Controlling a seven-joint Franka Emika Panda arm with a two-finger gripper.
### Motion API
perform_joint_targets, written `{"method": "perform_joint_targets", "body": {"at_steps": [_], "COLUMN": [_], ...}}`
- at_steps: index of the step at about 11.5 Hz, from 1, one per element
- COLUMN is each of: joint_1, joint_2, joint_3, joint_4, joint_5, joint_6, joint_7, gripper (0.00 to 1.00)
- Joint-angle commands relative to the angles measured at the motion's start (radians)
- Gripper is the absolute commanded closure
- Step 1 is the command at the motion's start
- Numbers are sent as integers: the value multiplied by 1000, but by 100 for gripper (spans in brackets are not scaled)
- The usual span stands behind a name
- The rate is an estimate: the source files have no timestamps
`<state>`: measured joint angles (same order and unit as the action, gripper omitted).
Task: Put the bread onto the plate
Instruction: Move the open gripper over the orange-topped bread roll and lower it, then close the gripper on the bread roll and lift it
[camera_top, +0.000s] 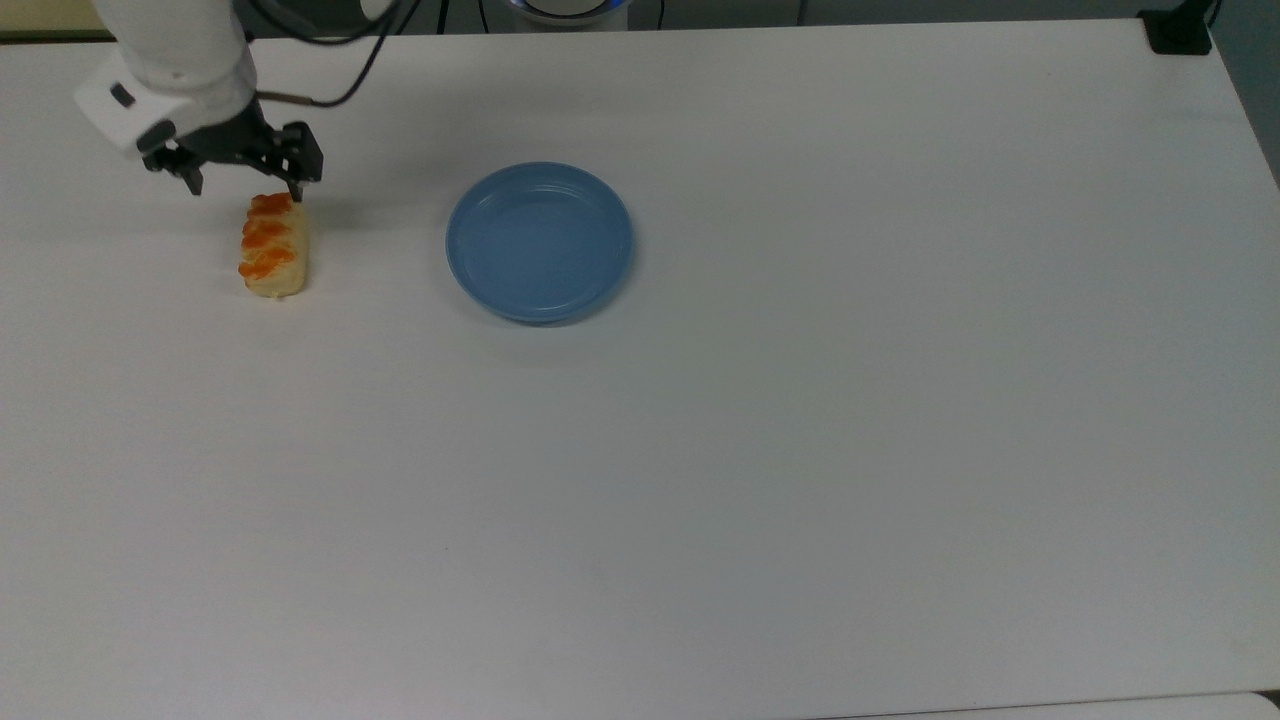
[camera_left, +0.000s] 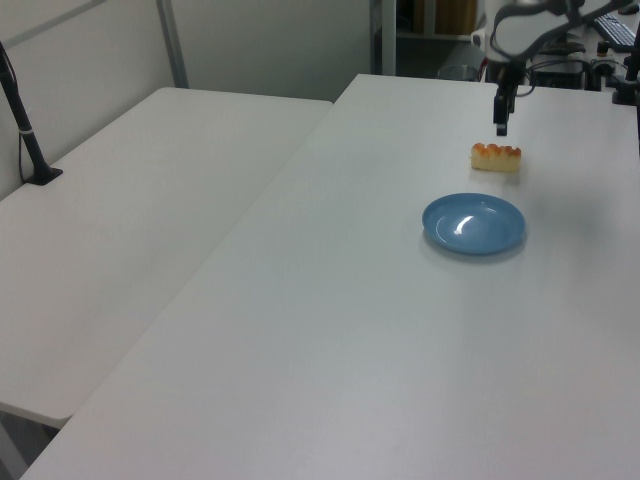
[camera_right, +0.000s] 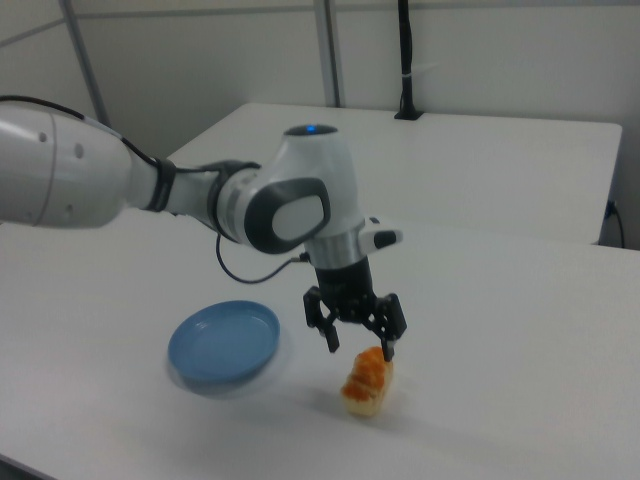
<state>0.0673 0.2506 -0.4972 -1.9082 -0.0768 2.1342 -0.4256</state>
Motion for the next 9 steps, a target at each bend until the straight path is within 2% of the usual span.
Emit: {"method": "perform_joint_targets", "body": {"at_steps": [1, 2, 3, 4, 5, 6, 7, 9], "joint_1": [5, 0, -3, -1, 2, 9, 15, 74], "joint_2": [106, 128, 143, 148, 141, 119, 87, 27], "joint_3": [-9, -8, -8, -8, -6, 0, 11, 37], "joint_4": [-15, -15, -15, -17, -15, -15, -12, -8], "joint_5": [-1, 2, 3, 5, 11, 15, 38, 49], "joint_6": [117, 145, 159, 162, 159, 145, 110, 20], "joint_7": [-16, -10, -10, -10, -1, 5, 43, 100], "gripper": [0, 2, 10, 34, 63, 77, 77, 76]}}
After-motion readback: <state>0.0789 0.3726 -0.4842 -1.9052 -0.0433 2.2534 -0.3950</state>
